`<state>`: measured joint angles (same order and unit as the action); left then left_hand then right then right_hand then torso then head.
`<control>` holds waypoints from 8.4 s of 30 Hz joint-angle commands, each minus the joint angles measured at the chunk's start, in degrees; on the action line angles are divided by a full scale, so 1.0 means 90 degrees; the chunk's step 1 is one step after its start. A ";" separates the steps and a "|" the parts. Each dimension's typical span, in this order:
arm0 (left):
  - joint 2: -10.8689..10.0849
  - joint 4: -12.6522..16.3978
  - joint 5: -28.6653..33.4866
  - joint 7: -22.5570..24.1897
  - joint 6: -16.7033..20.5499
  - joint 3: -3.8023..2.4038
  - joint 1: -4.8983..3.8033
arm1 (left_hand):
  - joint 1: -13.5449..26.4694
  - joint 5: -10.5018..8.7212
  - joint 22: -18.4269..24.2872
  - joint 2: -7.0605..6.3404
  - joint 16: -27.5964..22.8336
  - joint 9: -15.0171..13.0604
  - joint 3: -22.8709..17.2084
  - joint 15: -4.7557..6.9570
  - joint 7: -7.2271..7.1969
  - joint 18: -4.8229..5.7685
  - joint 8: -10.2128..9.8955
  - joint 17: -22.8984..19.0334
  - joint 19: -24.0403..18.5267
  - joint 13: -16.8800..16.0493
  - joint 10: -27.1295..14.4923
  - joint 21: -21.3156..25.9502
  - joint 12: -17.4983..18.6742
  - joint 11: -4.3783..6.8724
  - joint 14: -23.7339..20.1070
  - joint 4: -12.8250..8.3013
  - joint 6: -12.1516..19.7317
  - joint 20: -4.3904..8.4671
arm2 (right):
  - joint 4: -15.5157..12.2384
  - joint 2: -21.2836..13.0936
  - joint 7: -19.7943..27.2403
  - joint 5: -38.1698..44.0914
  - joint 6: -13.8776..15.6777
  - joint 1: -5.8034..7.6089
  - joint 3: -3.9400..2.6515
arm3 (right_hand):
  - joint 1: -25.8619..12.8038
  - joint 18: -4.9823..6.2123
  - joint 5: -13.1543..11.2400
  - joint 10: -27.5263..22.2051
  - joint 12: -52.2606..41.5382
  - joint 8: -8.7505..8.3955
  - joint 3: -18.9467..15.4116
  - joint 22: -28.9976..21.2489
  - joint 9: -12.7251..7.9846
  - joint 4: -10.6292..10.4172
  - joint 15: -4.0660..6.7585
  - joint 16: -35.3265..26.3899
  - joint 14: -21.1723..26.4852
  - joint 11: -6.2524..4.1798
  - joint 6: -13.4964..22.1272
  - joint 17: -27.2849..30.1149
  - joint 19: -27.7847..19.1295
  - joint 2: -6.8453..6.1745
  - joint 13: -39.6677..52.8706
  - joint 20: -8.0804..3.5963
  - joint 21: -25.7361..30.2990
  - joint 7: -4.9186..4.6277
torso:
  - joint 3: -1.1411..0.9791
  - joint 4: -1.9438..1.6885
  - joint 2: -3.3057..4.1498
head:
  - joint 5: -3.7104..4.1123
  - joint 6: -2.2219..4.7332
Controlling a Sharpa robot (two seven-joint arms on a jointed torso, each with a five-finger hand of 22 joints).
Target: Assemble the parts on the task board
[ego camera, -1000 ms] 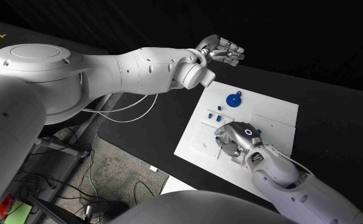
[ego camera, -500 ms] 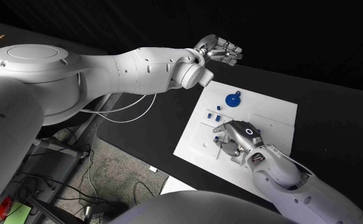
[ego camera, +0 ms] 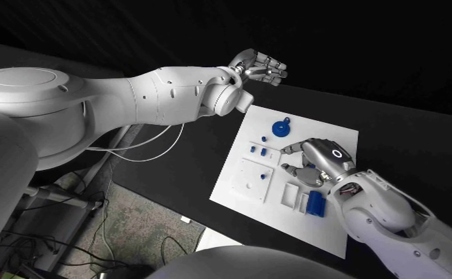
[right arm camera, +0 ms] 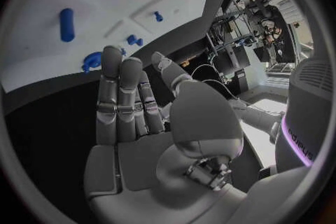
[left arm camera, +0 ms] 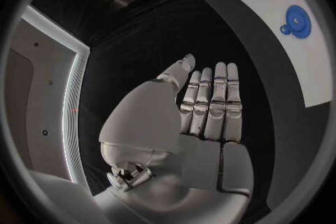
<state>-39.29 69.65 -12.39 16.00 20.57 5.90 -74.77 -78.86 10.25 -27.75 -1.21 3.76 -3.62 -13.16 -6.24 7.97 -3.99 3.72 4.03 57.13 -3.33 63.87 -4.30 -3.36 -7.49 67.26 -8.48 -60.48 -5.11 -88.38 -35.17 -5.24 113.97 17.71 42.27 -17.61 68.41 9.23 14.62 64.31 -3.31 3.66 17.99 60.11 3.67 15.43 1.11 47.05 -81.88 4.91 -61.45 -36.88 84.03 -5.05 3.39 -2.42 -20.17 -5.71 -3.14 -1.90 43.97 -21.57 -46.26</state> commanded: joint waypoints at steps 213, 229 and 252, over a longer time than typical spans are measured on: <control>0.0476 -0.0416 -0.0017 -0.0031 -0.0279 -0.0004 -0.0009 | -0.0088 -0.0036 -0.0295 0.0016 -0.0009 0.0004 0.0064 0.0009 0.0021 -0.0030 -0.0011 0.0023 0.0001 0.0004 -0.0066 -0.0066 -0.0007 -0.0009 0.0049 0.0158 0.0004 0.0012 | 0.1215 0.1588 -0.0092 0.0699 -0.0465 -0.0003 0.1082 | 0.0461 -0.0249 -0.1319 0.1483 -0.0018 0.0004 0.1993 0.0271 0.0060 0.0089 0.0300 -0.0188 -0.0080 -0.0384 -0.1164 -0.0236 0.0198 0.0291 0.0020 -0.0315 -0.0114 0.0122 | -0.0023 0.0071 -0.0026 | -0.0305 -0.0146; 0.0486 -0.0423 -0.0013 -0.0042 -0.0294 -0.0004 -0.0009 | -0.0088 -0.0036 -0.0295 0.0016 -0.0009 0.0004 0.0064 0.0009 0.0021 -0.0030 -0.0011 0.0023 0.0001 0.0004 -0.0066 -0.0066 -0.0007 -0.0009 0.0049 0.0158 0.0004 0.0012 | 0.1227 0.1623 -0.0091 0.0714 -0.0457 -0.0003 0.1082 | 0.0459 -0.0249 -0.1319 0.1482 -0.0017 0.0003 0.2006 0.0293 0.0059 0.0087 0.0299 -0.0193 -0.0078 -0.0383 -0.1165 -0.0242 0.0199 0.0285 0.0020 -0.0315 -0.0104 0.0123 | -0.0025 0.0073 -0.0027 | -0.0333 -0.0160; 0.0507 -0.0443 -0.0025 -0.0045 -0.0301 -0.0003 -0.0008 | -0.0088 -0.0036 -0.0295 0.0016 -0.0009 0.0004 0.0064 0.0009 0.0021 -0.0030 -0.0011 0.0023 0.0001 0.0004 -0.0066 -0.0066 -0.0007 -0.0009 0.0049 0.0158 0.0004 0.0012 | 0.1167 0.1631 -0.0103 0.0695 -0.0293 -0.0003 0.1082 | 0.0453 -0.0248 -0.1319 0.1493 -0.0018 0.0004 0.2011 0.0326 0.0060 0.0088 0.0303 -0.0199 -0.0086 -0.0387 -0.1174 -0.0255 0.0211 0.0284 0.0020 -0.0318 -0.0078 0.0125 | -0.0024 0.0073 -0.0025 | -0.0344 -0.0172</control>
<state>-34.91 65.63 -12.45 15.26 18.60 5.92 -74.77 -79.31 10.25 -30.34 -1.21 3.76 -3.62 -12.76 -6.05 7.97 -3.98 3.72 4.17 57.53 -3.33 63.67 -4.96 -3.36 -7.70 67.45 -7.04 -60.48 -5.11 -77.76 -20.51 -6.06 119.70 14.78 42.29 -7.90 72.11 6.00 2.62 74.55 -3.30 3.53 35.82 63.00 4.12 16.12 3.54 45.65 -82.71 4.29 -71.77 -39.13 83.92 -2.88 3.50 -4.79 -21.23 -4.43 -3.37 -1.26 43.73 -24.62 -47.84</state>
